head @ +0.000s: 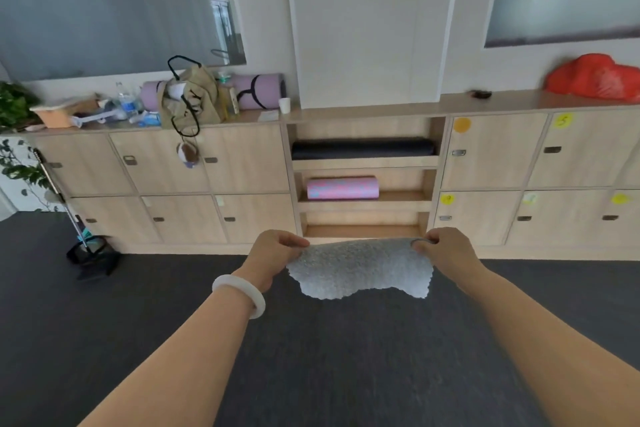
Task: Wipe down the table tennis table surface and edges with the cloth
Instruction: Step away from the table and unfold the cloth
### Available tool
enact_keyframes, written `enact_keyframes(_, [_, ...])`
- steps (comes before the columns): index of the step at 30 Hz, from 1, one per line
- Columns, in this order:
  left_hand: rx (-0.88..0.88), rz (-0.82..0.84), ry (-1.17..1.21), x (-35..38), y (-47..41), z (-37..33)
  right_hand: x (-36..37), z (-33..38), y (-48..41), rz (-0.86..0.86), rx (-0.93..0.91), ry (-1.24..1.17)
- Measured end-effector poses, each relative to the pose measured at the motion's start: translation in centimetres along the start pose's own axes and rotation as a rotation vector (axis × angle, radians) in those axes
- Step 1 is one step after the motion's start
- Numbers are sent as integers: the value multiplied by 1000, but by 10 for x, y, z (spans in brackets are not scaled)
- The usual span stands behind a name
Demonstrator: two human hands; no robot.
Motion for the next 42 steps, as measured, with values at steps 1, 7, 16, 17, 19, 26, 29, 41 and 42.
enact_keyframes(1, [-19, 24, -28, 7, -22, -3, 5, 3, -22, -4, 2, 1])
enact_keyframes(7, [28, -100, -173, 17, -154, -16, 46, 7, -143, 33, 67, -139])
enact_keyframes(16, [179, -88, -206, 25, -377, -34, 109, 32, -338, -97, 65, -177])
enact_keyframes(17, [184, -97, -218, 26, -403, -39, 117, 41, -362, -112, 47, -138])
enact_keyframes(19, [206, -109, -253, 34, -454, -55, 132, 67, -409, -145, -24, -75])
enact_keyframes(26, [214, 14, -221, 111, -577, -109, 214, 157, -520, -45, -201, -52])
enact_keyframes(29, [161, 43, -160, 132, -631, -122, 234, 161, -573, 12, -133, -242])
enact_keyframes(41, [-188, 77, 370, 174, -831, -153, 282, 178, -798, 219, -271, -230])
enact_keyframes(42, [-168, 62, 347, 172, -847, -152, 284, 179, -815, 210, -251, -273])
Point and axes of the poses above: each hand's wrist, its own y-axis away from the middle knuckle, its own x-axis out of the palm, z = x × y, the point moved 10 cm from there along -y, towards the middle knuckle, and after that the axes turned 7 degrees about -z, right-handed, at the moved point
